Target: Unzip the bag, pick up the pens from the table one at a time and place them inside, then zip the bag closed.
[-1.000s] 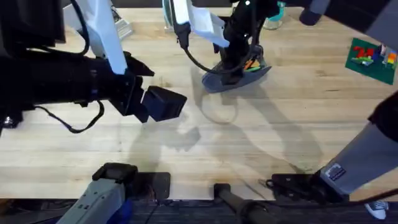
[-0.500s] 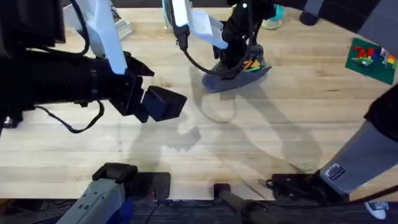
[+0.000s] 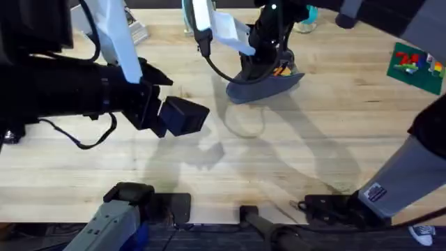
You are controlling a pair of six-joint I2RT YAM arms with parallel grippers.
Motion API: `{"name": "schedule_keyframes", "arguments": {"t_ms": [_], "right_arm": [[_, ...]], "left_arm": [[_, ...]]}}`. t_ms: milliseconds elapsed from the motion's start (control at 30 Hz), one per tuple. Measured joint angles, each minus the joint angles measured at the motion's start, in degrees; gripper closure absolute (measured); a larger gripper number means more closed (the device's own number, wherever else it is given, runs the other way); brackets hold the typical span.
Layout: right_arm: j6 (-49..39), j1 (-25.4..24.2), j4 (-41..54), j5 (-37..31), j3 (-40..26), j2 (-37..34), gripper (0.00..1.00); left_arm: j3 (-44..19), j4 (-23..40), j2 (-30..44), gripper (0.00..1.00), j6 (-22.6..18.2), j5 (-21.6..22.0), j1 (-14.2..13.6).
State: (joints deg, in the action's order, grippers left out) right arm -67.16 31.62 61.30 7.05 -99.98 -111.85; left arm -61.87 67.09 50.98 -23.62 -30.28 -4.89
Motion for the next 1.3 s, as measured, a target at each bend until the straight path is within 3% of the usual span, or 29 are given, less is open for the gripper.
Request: {"name": "schedule_keyframes", "arguments": {"t_ms": [633, 867, 1133, 1300], "right_arm": [[0.3, 0.2, 3.2, 0.0, -1.2, 0.0, 0.969], [0.8, 0.3, 4.2, -0.2, -1.9, 0.0, 0.969], [0.9, 0.5, 4.3, -0.2, -2.0, 0.0, 0.969], [0.9, 0.5, 4.3, -0.2, -2.0, 0.0, 0.969]], "left_arm": [[0.0, 0.0, 0.0, 0.008, -0.1, 0.0, 0.0], [0.0, -0.3, 1.2, 0.008, -2.0, -0.4, 0.0], [0.0, -2.8, 10.7, 0.008, -5.8, -5.3, 0.0], [0.0, -4.4, 16.0, 0.006, -10.5, -9.4, 0.0]]}}
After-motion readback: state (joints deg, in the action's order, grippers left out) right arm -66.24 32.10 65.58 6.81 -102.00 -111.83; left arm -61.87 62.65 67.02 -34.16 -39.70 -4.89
